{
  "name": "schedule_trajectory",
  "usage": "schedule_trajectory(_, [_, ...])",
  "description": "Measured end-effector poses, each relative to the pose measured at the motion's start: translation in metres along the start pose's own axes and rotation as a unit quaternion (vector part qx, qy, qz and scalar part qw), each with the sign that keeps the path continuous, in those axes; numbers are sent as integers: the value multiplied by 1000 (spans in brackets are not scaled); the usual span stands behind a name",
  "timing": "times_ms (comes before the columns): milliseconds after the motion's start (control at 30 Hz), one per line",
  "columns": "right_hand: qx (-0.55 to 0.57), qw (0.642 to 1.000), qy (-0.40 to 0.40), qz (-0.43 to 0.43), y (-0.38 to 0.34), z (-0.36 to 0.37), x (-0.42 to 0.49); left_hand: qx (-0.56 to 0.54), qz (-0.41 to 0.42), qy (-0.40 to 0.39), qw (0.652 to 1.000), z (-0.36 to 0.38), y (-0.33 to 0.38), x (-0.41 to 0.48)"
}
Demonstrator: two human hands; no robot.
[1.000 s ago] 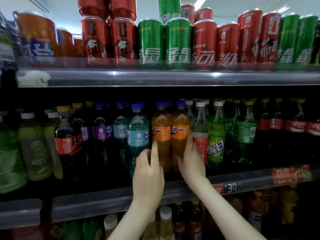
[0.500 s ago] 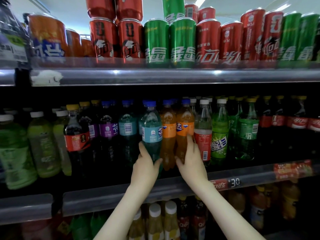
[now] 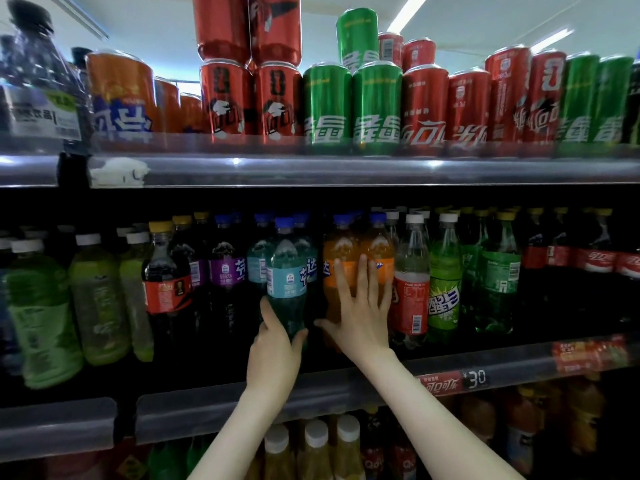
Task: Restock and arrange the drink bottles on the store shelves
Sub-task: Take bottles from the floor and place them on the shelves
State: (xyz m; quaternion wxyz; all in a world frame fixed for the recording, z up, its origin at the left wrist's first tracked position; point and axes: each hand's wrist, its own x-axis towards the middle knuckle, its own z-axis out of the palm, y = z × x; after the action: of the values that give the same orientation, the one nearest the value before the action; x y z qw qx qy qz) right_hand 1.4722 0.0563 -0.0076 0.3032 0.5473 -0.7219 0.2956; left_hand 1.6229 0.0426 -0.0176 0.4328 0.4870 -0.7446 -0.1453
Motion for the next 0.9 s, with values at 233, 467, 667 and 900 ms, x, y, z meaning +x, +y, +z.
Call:
schedule_trajectory(233, [40, 998, -4, 52, -17, 8, 5, -12, 2, -35, 999, -5, -8, 7])
schedule_trajectory(467, [97, 993, -37, 54, -8, 3, -1, -15, 11, -36, 999, -4, -10, 8])
schedule_trajectory(667, [137, 990, -21, 38, 1, 4, -3, -39, 40, -56, 997, 3, -8, 9])
schedule_trajectory(900, [171, 985, -18, 22, 8, 3, -4, -52, 54, -76, 994, 12, -2, 9])
